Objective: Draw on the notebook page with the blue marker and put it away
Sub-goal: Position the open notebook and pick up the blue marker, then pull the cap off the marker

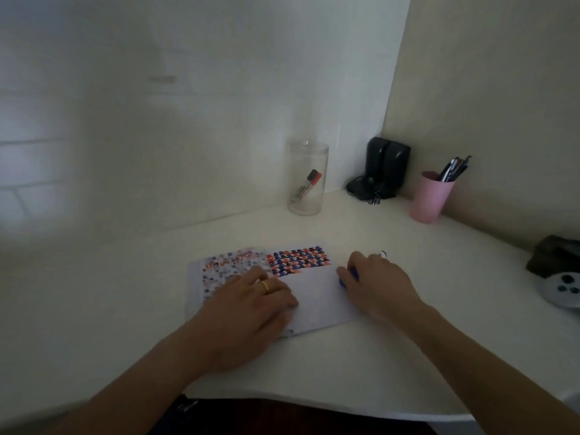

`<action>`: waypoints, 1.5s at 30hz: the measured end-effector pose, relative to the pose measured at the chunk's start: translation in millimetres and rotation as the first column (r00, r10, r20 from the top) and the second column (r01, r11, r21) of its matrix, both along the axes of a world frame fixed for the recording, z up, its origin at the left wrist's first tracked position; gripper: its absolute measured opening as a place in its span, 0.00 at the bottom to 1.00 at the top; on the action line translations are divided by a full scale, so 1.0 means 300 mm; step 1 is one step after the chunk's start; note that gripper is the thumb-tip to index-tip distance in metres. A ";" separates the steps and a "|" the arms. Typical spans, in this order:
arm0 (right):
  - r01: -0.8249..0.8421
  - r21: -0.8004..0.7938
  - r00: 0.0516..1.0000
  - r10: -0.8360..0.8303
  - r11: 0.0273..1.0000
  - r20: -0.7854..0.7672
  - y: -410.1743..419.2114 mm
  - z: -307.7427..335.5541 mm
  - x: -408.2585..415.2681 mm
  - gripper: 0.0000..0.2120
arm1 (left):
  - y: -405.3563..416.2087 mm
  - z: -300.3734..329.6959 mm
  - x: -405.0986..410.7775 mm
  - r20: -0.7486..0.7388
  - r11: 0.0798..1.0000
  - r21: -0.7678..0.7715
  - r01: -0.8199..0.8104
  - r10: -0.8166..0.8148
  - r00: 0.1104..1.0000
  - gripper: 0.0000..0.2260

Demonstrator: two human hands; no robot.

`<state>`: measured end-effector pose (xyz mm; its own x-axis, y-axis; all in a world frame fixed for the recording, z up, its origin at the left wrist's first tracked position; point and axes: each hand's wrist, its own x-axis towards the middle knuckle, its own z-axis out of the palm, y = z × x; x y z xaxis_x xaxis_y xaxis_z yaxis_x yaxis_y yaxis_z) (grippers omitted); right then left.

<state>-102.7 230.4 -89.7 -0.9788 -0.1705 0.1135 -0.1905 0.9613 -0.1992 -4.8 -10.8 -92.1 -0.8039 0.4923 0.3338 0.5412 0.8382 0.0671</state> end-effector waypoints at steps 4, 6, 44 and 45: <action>-0.058 -0.080 0.992 0.048 0.995 -0.114 -0.024 0.037 -0.033 0.13 | -0.024 0.007 -0.024 0.038 0.999 -0.007 0.050 -0.049 0.998 0.15; -0.133 -0.247 0.985 0.102 0.960 -0.136 -0.054 0.064 -0.049 0.09 | -0.034 0.017 -0.043 0.056 0.996 -0.007 0.086 -0.085 0.995 0.14; -0.142 -0.986 0.949 0.295 0.093 -0.109 -0.184 0.022 -0.097 0.14 | 0.019 0.043 -0.318 -0.093 0.981 0.191 0.011 0.006 0.996 0.15; -0.134 -0.988 0.950 0.295 0.078 -0.106 -0.184 0.024 -0.092 0.14 | 0.022 0.044 -0.306 -0.099 0.969 0.245 0.043 -0.019 0.995 0.16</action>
